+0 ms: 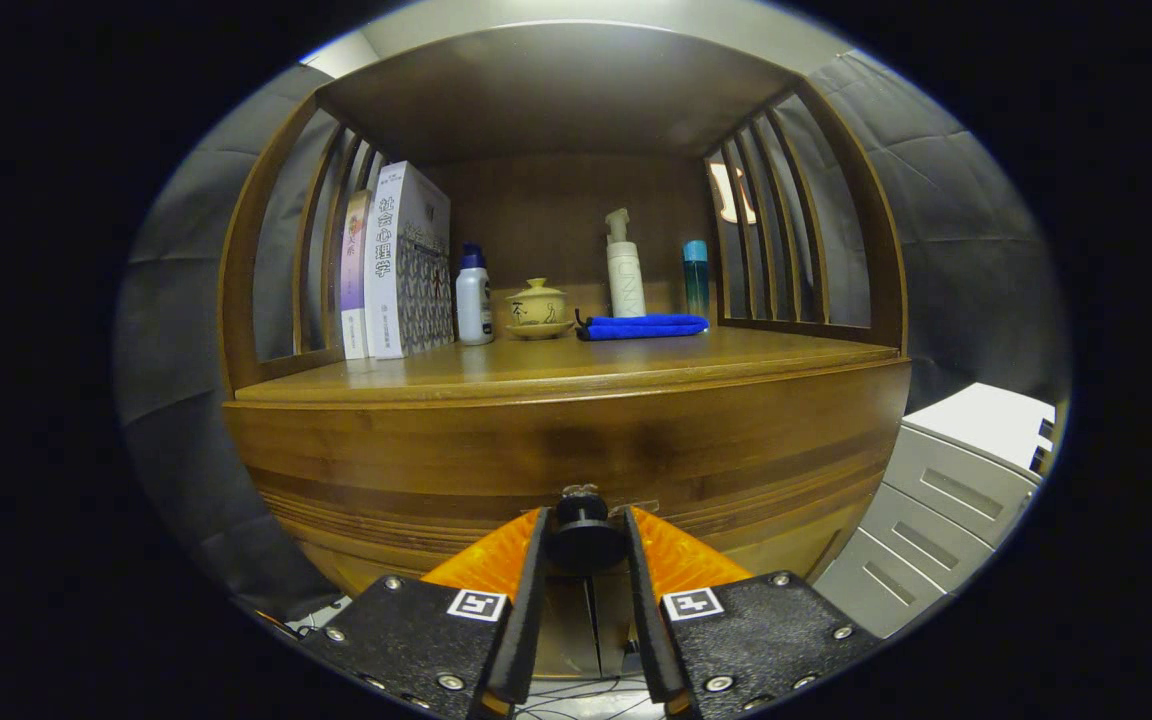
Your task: Pull open the drawer, take out the items inside it, and place them on the countertop above the cabinet.
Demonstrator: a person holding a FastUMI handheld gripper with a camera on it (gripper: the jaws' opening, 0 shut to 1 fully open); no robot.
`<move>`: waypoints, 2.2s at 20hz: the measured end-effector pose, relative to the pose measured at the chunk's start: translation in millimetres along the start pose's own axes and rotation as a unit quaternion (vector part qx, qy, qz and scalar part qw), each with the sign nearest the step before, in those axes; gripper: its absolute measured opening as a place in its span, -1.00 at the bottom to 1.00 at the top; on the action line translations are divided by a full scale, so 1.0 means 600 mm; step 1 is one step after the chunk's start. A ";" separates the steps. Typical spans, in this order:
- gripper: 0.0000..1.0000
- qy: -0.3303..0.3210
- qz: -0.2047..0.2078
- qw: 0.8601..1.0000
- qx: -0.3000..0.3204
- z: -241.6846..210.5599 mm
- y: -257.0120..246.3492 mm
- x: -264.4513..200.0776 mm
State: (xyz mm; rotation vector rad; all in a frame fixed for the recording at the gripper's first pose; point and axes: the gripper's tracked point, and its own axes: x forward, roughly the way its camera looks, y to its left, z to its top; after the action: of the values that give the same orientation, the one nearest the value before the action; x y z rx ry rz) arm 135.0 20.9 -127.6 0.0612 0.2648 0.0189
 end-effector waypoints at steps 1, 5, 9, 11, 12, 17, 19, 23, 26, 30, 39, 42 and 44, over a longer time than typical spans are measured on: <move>-0.16 0.002 0.001 1.000 -0.005 0.000 0.000 -0.002; -0.18 0.001 0.001 1.000 -0.002 -0.003 0.000 -0.018; -0.19 0.007 0.001 1.000 -0.014 -0.008 -0.002 -0.041; -0.19 0.007 -0.001 1.000 -0.010 -0.010 -0.004 -0.055; -0.19 0.007 -0.002 1.000 -0.007 -0.012 -0.004 -0.064; -0.19 0.015 -0.012 1.000 -0.017 -0.018 -0.006 -0.101; -0.19 0.018 -0.015 1.000 -0.015 -0.020 -0.006 -0.114; -0.19 0.014 -0.019 1.000 -0.015 -0.023 -0.010 -0.138; -0.19 0.016 -0.023 0.999 -0.016 -0.027 -0.014 -0.153; -0.19 0.018 -0.028 0.999 -0.015 -0.030 -0.015 -0.175; -0.19 0.016 -0.024 0.999 -0.022 -0.036 -0.017 -0.214; -0.19 0.019 -0.028 0.999 -0.021 -0.040 -0.023 -0.234; -0.19 0.022 -0.028 0.999 -0.027 -0.044 -0.024 -0.242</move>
State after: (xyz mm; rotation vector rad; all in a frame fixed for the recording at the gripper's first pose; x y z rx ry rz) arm -11.7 4.0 -116.2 0.0002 0.3095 -0.0285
